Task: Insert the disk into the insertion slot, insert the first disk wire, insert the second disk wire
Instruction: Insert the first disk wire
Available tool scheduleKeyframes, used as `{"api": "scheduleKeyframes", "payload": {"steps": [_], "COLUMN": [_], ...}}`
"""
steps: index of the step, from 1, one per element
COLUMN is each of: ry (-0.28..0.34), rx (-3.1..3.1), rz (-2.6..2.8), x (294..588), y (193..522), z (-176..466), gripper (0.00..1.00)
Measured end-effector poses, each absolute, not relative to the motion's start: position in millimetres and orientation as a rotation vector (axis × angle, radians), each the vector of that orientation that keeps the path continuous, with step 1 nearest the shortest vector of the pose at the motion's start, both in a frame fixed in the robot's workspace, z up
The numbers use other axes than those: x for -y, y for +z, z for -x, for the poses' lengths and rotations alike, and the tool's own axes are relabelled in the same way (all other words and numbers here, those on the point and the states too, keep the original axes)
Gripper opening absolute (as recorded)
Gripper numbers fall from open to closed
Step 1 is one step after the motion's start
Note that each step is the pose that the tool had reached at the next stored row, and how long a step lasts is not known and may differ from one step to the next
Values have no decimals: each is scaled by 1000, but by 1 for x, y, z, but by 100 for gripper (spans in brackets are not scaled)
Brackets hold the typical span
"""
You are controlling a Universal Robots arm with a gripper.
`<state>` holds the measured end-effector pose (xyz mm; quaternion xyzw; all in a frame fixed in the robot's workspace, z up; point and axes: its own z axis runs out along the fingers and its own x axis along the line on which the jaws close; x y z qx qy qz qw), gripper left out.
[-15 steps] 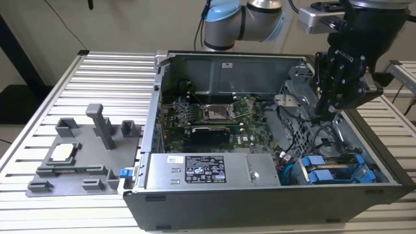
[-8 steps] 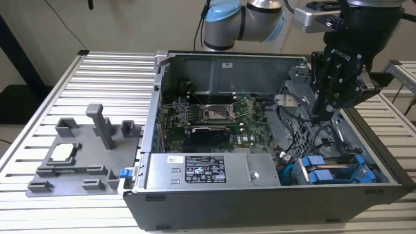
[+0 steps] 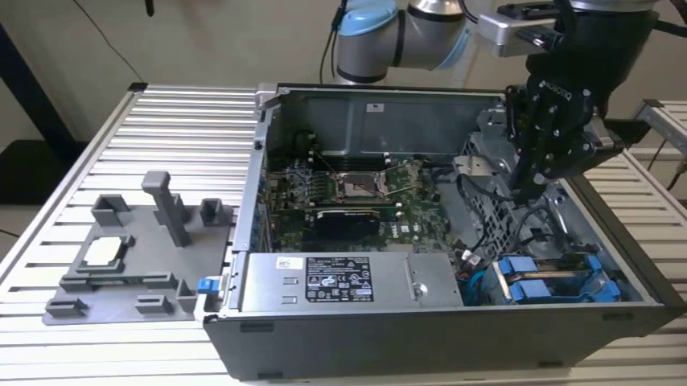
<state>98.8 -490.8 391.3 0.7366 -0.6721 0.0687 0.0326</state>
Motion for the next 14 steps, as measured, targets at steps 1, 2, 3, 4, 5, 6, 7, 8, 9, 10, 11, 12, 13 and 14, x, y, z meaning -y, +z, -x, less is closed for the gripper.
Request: {"api": "scheduleKeyframes", "payload": {"steps": [1,2,3,4,5,6,7,8,9,10,11,12,13,14], "ry": [214,215,217,219,221,222,224,225,226,229,231,233,234,236], "rx": [2066,2064,2061,2058,2055,2051,2047,2043,2040,2038,2038,2038,2038,2038], "rz": [-2271,-2274,-2279,-2283,-2287,-2292,-2297,-2301,-2304,-2307,-2308,-2309,-2309,-2309], "x": [491,491,491,491,491,491,491,491,491,491,491,492,492,492], "y": [391,391,391,391,390,390,389,389,388,388,388,387,387,386], "z": [-97,-95,-93,-92,-90,-89,-88,-88,-87,-87,-87,-86,-86,-86], "gripper": [27,27,27,27,27,27,27,27,27,27,27,27,27,27]}}
